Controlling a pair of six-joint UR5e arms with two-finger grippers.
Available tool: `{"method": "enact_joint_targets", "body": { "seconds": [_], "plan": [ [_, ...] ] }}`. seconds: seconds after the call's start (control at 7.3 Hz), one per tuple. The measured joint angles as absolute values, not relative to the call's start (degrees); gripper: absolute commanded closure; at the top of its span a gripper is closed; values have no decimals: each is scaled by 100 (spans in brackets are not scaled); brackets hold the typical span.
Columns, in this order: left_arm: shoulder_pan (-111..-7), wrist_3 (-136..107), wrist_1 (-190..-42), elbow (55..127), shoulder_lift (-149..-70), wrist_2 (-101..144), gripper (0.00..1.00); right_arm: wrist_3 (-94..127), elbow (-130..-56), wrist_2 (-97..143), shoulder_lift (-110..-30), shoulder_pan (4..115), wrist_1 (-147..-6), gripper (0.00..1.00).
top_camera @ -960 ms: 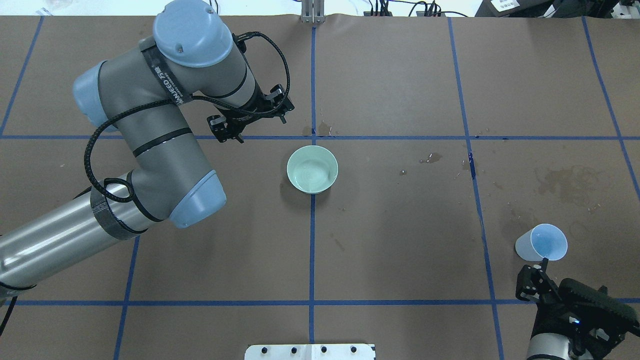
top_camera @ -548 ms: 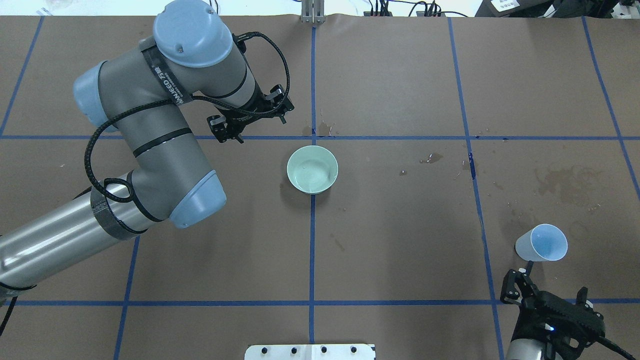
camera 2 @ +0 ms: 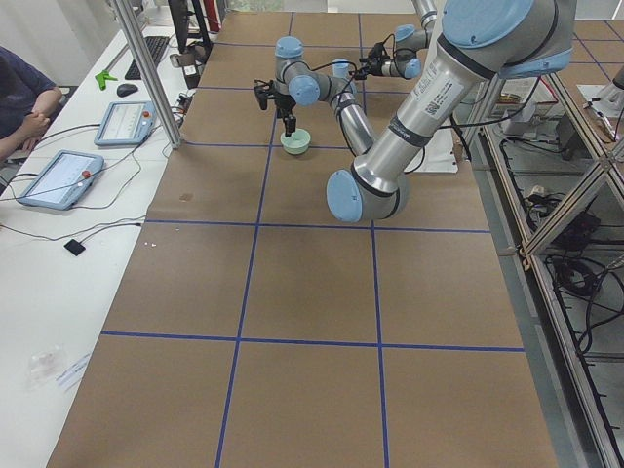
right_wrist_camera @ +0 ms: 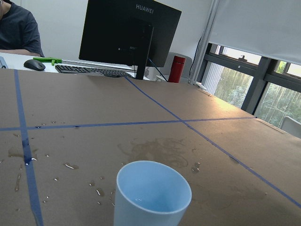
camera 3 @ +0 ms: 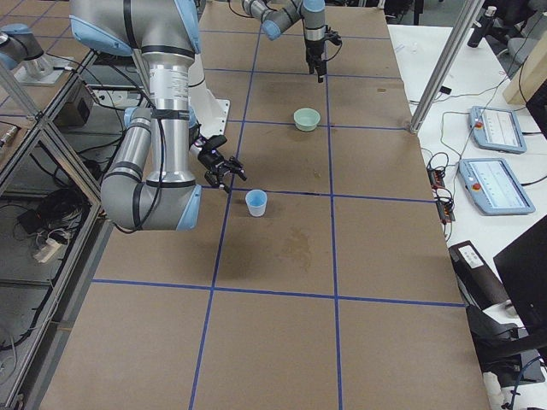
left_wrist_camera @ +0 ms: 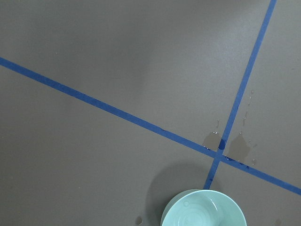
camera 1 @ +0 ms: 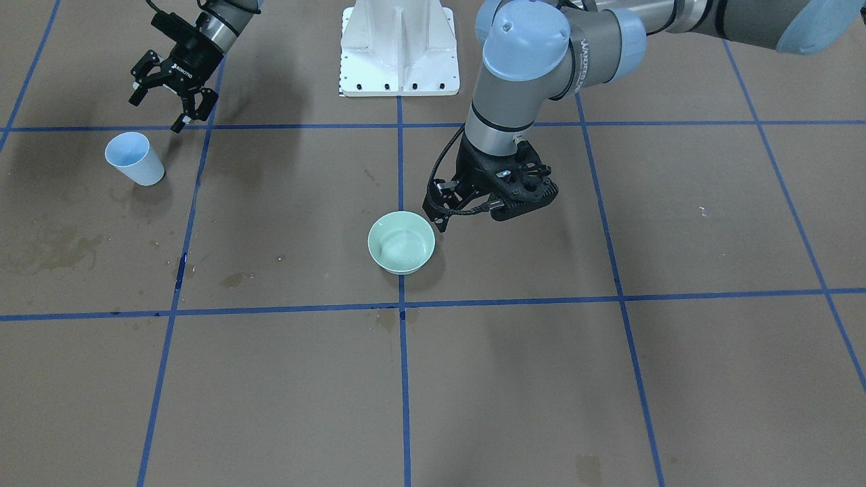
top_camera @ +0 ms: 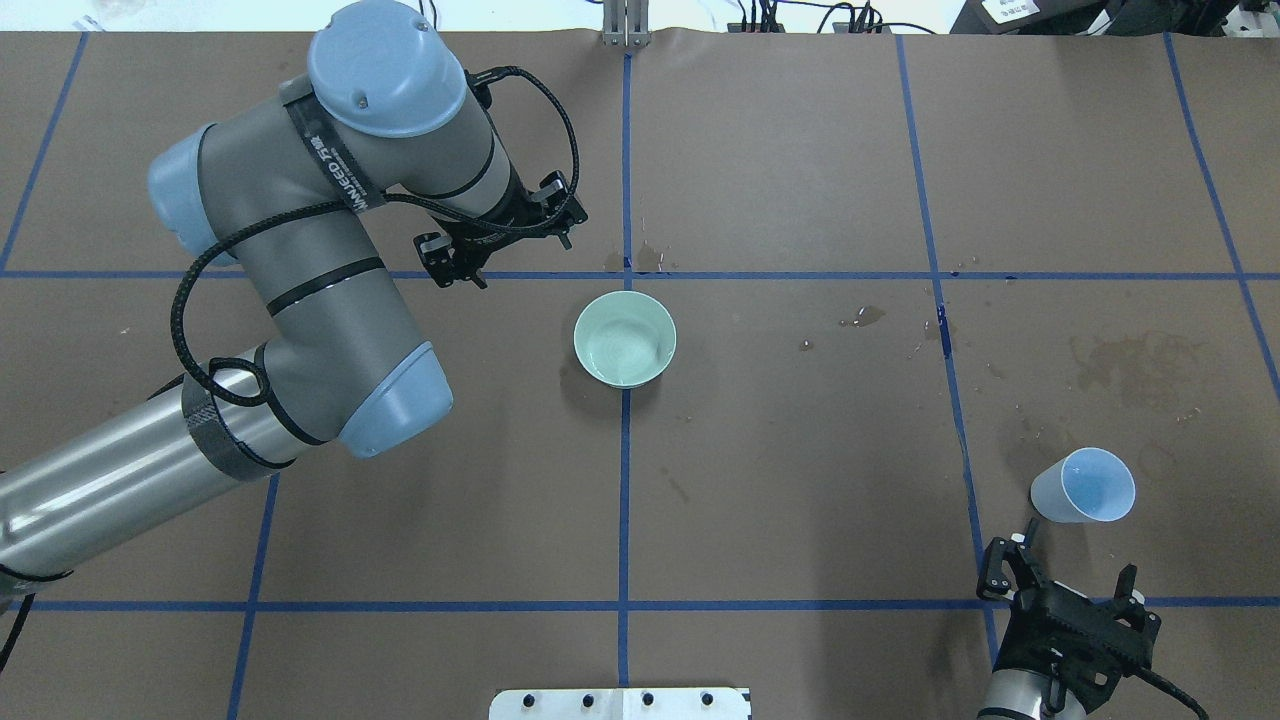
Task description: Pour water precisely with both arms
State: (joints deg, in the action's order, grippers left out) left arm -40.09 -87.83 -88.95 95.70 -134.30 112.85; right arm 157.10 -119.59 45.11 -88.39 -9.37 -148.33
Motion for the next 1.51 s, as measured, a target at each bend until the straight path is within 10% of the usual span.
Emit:
{"method": "enact_joint_targets", "body": {
  "seconds": [1.51],
  "plan": [
    [-3990,-8783,-8901,9523,-13433,11285,0,15650,-11062,4040,-8856,-107,-14033,3]
  ]
}}
